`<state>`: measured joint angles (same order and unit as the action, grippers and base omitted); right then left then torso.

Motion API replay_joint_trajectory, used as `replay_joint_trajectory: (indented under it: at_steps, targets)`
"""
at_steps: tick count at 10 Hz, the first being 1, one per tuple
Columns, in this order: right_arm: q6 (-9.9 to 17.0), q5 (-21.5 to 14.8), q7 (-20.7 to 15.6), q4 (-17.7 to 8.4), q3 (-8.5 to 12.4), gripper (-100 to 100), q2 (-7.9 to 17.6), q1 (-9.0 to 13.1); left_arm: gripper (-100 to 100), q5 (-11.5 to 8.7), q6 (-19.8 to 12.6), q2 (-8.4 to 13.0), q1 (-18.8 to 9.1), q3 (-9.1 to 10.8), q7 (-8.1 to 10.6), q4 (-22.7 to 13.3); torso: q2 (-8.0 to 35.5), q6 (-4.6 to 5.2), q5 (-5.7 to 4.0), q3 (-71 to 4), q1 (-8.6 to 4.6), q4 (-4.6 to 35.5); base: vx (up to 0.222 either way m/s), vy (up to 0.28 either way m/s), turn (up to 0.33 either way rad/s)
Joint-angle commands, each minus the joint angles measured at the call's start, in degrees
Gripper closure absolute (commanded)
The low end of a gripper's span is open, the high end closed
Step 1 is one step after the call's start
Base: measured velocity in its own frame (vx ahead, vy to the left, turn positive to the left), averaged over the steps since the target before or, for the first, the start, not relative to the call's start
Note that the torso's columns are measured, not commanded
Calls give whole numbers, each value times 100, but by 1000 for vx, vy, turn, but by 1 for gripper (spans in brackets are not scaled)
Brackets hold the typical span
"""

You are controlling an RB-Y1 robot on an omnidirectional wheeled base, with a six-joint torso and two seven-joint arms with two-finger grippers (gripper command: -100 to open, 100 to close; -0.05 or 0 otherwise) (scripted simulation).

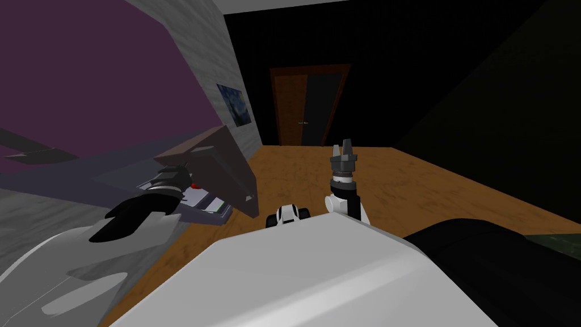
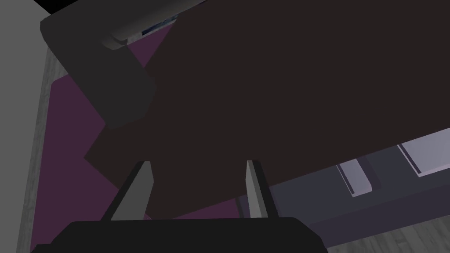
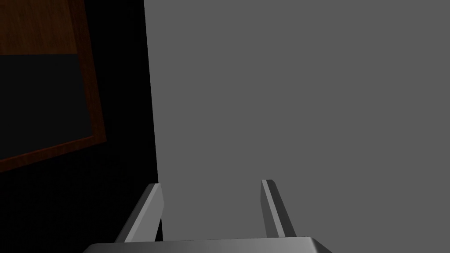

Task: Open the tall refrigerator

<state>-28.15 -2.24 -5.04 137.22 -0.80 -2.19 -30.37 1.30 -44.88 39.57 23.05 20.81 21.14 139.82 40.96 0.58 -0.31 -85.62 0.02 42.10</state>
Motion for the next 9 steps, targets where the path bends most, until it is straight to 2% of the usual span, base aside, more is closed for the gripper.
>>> replay_joint_trajectory:
  at_steps: [1,2,4,6,7,8,9]
  targets:
    - [0,0,0,0,-1,0,0,1,100,-13,85,92,-15,-24,7,231,-4,-2,25,7,19,-19,112,4,248]
    - [-1,0,0,1,1,0,0,-3,100,-25,110,105,34,-64,6,317,-7,-37,45,13,32,-29,121,-3,330]
    - [0,0,0,0,1,0,0,-2,100,-60,187,143,183,-184,4,577,22,-7,43,27,36,-19,98,-14,226]
    - [0,0,0,0,0,0,0,-1,100,-95,264,181,332,-305,2,837,40,-21,45,43,22,-20,93,-16,226]
    - [0,0,0,0,0,0,0,-2,100,-75,172,183,205,-290,-1,761,51,-28,40,49,17,-12,25,-22,88]
    - [0,0,0,0,0,0,0,0,-100,-75,188,158,191,-315,-14,547,64,-22,42,55,26,-10,-21,-26,33]
    - [0,0,0,0,0,0,0,1,-100,-71,203,143,181,-318,-21,452,57,-22,41,50,33,-7,-25,-28,28]
